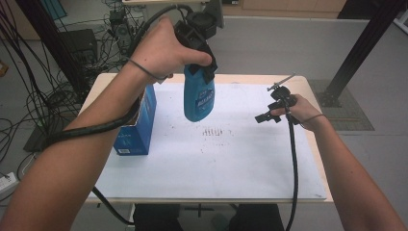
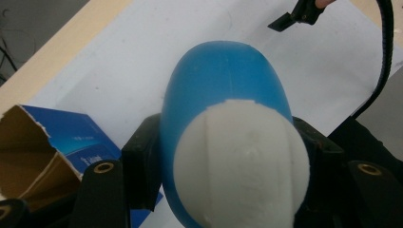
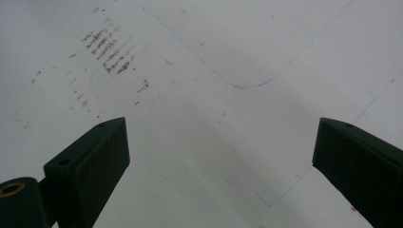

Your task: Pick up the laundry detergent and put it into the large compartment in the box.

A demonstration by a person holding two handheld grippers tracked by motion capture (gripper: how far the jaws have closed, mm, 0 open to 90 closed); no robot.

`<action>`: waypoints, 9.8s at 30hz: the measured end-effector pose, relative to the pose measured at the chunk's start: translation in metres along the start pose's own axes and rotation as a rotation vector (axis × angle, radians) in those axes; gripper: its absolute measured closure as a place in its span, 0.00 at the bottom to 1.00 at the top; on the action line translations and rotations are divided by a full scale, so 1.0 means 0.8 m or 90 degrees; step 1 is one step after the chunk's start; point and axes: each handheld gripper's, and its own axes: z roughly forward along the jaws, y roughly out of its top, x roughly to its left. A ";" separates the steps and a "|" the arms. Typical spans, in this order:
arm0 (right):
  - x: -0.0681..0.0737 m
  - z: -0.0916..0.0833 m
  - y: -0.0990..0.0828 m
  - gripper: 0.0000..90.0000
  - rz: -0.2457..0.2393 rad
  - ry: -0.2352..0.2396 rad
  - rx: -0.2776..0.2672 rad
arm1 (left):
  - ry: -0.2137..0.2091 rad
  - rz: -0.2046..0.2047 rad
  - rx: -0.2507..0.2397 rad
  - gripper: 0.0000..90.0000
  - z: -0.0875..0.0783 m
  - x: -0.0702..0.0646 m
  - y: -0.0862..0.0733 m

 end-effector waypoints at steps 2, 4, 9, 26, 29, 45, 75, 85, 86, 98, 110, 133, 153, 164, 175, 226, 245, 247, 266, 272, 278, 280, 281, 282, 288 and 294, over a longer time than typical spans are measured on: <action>0.000 0.000 0.000 0.05 0.000 -0.001 0.000 | -0.001 -0.002 -0.003 0.42 -0.008 0.002 0.004; 0.000 0.000 0.001 0.05 -0.002 -0.001 0.000 | -0.005 -0.007 -0.010 0.42 -0.012 0.003 0.006; 0.000 0.000 0.000 0.05 -0.001 -0.002 -0.001 | -0.010 -0.017 -0.011 0.42 -0.020 0.008 0.011; -0.004 -0.005 -0.002 0.05 0.000 -0.008 -0.008 | 0.000 -0.071 -0.016 0.42 -0.027 0.040 0.002; -0.005 -0.005 -0.002 0.05 0.004 -0.007 -0.008 | 0.003 -0.097 -0.017 0.42 -0.033 0.058 -0.005; -0.006 -0.004 -0.003 0.05 0.003 -0.005 -0.012 | 0.039 -0.189 -0.010 0.42 -0.043 0.116 -0.033; -0.005 -0.006 -0.001 0.05 -0.004 -0.010 -0.008 | 0.121 -0.347 -0.002 0.42 -0.060 0.208 -0.107; -0.005 -0.007 -0.001 0.05 -0.003 -0.011 -0.007 | 0.122 -0.365 -0.002 0.42 -0.055 0.216 -0.116; -0.005 -0.007 -0.001 0.05 -0.003 -0.011 -0.007 | 0.121 -0.366 0.004 0.42 -0.052 0.217 -0.118; -0.005 -0.005 -0.002 0.05 0.000 -0.010 -0.007 | 0.112 -0.379 0.020 0.42 -0.031 0.224 -0.127; -0.004 -0.004 -0.002 0.05 0.002 -0.005 -0.010 | 0.100 -0.388 0.038 0.42 -0.005 0.227 -0.139; -0.004 -0.003 -0.003 0.05 0.008 -0.002 -0.012 | 0.079 -0.409 0.071 0.42 0.052 0.238 -0.170; -0.002 0.001 -0.003 0.05 0.010 0.003 -0.009 | 0.062 -0.410 0.110 0.42 0.106 0.237 -0.183; -0.003 0.001 -0.003 0.06 0.012 0.004 -0.008 | 0.053 -0.408 0.127 0.42 0.132 0.233 -0.188; -0.002 0.003 -0.003 0.06 0.012 0.006 -0.007 | 0.061 -0.415 0.119 0.42 0.150 0.229 -0.194; 0.002 0.003 -0.003 0.06 0.010 0.006 -0.006 | 0.051 -0.427 0.124 0.42 0.189 0.223 -0.214; 0.002 0.003 -0.002 0.06 0.009 0.005 -0.006 | 0.049 -0.432 0.122 0.42 0.189 0.224 -0.216; 0.002 0.003 -0.002 0.06 0.008 0.005 -0.006 | 0.050 -0.432 0.121 0.42 0.189 0.224 -0.215; 0.001 0.003 -0.003 0.06 0.011 0.007 -0.010 | 0.049 -0.436 0.119 0.42 0.189 0.225 -0.216; 0.001 0.003 -0.003 0.06 0.012 0.009 -0.010 | 0.050 -0.438 0.118 0.42 0.189 0.225 -0.217; 0.001 0.002 -0.003 0.06 0.011 0.007 -0.010 | 0.050 -0.438 0.118 0.42 0.189 0.225 -0.217; 0.000 0.002 -0.003 0.06 0.009 0.005 -0.011 | 0.051 -0.439 0.116 0.42 0.189 0.224 -0.218; 0.001 0.001 -0.003 0.06 0.010 0.006 -0.010 | 0.051 -0.439 0.116 0.42 0.189 0.224 -0.218; 0.001 0.001 -0.003 0.06 0.009 0.005 -0.010 | 0.051 -0.439 0.116 0.42 0.189 0.224 -0.217; 0.001 0.000 -0.003 0.06 0.009 0.004 -0.011 | 0.051 -0.439 0.117 0.42 0.189 0.224 -0.218; 0.001 0.000 -0.003 0.06 0.008 0.005 -0.012 | 0.051 -0.440 0.116 0.42 0.189 0.224 -0.218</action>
